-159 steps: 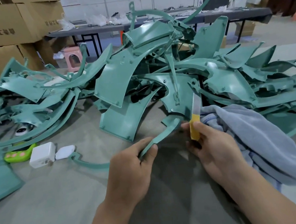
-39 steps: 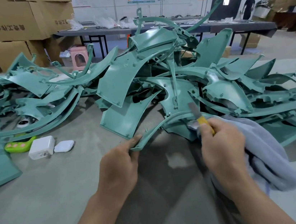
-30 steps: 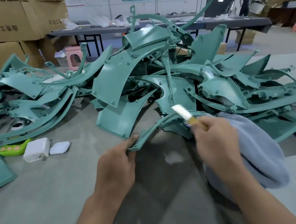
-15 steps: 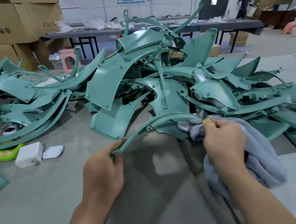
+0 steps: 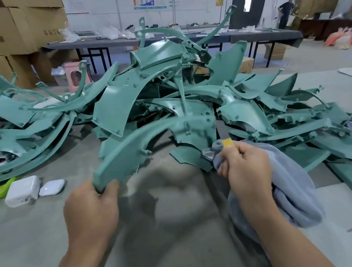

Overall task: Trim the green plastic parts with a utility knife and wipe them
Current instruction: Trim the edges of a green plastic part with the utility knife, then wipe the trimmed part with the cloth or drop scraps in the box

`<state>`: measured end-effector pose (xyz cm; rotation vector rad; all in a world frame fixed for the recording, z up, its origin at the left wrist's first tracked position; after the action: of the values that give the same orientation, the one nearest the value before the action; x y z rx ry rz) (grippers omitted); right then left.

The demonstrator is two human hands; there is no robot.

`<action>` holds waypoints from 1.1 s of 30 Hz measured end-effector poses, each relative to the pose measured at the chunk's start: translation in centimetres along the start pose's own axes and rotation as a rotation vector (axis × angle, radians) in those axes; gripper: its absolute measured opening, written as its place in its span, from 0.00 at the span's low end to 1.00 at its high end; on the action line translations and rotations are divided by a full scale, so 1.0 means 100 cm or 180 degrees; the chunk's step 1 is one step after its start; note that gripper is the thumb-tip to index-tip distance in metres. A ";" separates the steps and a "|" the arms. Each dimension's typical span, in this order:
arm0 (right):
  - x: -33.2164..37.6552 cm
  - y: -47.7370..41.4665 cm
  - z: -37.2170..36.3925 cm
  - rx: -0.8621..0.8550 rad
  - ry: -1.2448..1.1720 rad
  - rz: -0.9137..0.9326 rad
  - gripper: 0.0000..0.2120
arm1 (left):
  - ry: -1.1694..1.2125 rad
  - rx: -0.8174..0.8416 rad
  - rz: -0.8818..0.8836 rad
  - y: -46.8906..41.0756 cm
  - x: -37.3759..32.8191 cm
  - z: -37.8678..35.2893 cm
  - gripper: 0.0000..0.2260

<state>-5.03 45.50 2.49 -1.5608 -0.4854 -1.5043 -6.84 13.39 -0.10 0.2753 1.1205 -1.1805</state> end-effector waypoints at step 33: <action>0.090 0.070 -0.037 0.0915 0.0718 0.2205 0.09 | 0.2466 0.1245 0.0950 0.030 -0.024 -0.047 0.10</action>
<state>-0.06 36.19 8.19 -1.1450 -0.0103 -0.9989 -6.78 19.28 -1.46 1.2382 1.4282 -1.0316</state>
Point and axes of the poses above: each hand's wrist, its own y-axis away from the middle knuckle, its own z-axis out of the back of the hand, x = y × z, the point moved 6 cm from there along -y, towards the middle knuckle, and after that the axes turned 2 degrees about z, right-handed, at the moved point
